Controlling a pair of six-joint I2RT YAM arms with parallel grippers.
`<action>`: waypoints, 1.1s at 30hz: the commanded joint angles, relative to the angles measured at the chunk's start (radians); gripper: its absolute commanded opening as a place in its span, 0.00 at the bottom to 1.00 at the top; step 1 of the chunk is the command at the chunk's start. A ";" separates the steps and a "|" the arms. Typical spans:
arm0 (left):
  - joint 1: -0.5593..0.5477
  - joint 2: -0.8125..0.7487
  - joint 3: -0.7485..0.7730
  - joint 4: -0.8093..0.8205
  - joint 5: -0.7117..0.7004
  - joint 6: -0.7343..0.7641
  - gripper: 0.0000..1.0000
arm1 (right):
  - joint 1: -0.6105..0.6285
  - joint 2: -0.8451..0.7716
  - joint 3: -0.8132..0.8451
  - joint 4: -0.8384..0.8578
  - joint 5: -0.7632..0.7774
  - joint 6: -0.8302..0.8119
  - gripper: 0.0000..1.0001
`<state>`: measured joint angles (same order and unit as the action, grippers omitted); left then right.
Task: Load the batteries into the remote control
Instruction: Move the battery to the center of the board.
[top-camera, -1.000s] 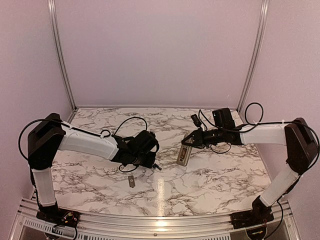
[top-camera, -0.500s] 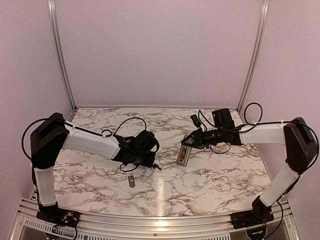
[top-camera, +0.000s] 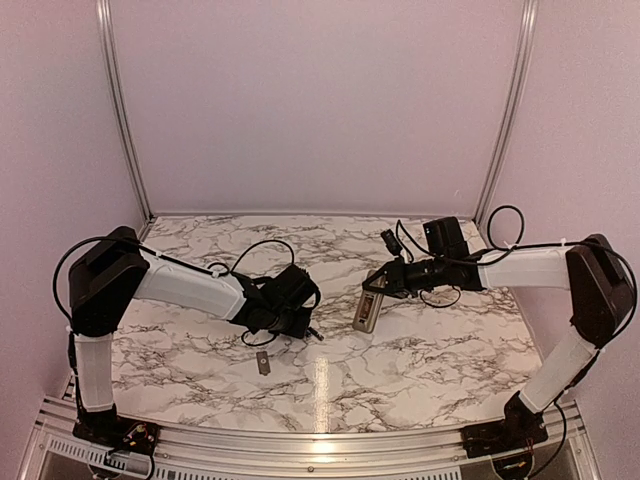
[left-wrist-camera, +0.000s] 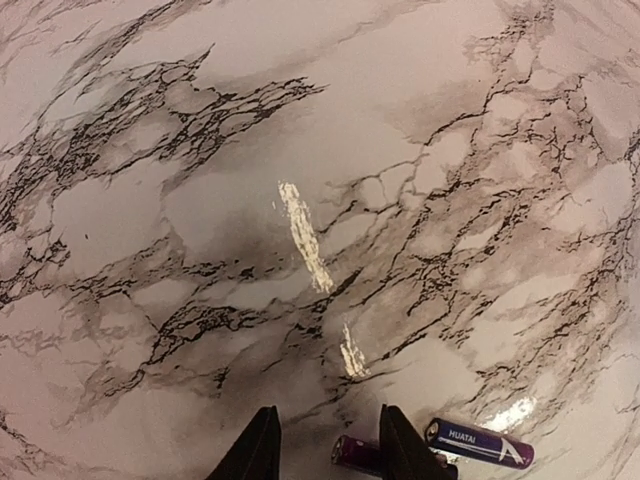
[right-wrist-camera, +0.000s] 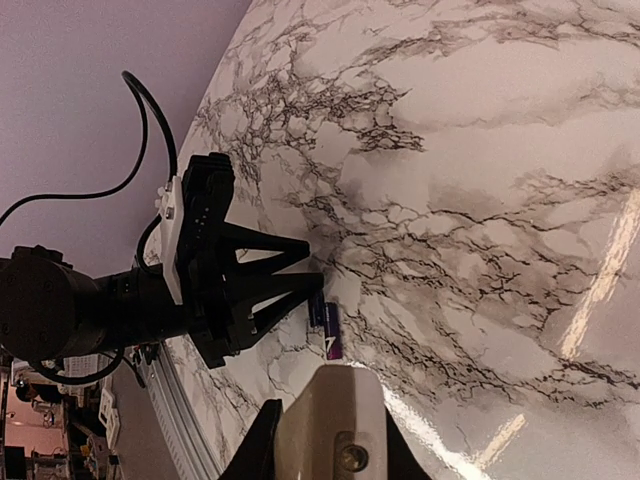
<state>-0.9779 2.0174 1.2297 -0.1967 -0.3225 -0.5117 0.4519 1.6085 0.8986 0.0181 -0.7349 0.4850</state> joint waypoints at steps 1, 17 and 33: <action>0.007 0.002 -0.011 -0.026 0.003 0.008 0.33 | -0.010 0.013 0.006 0.018 -0.006 -0.010 0.00; 0.007 -0.220 -0.220 0.045 0.007 0.074 0.37 | -0.010 0.030 0.003 0.033 -0.021 0.001 0.00; -0.016 -0.353 -0.293 0.051 0.421 0.609 0.56 | -0.010 -0.030 -0.042 0.066 -0.076 -0.024 0.00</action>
<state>-0.9844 1.6520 0.9211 -0.1162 0.0059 -0.0559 0.4519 1.6260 0.8661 0.0525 -0.7788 0.4839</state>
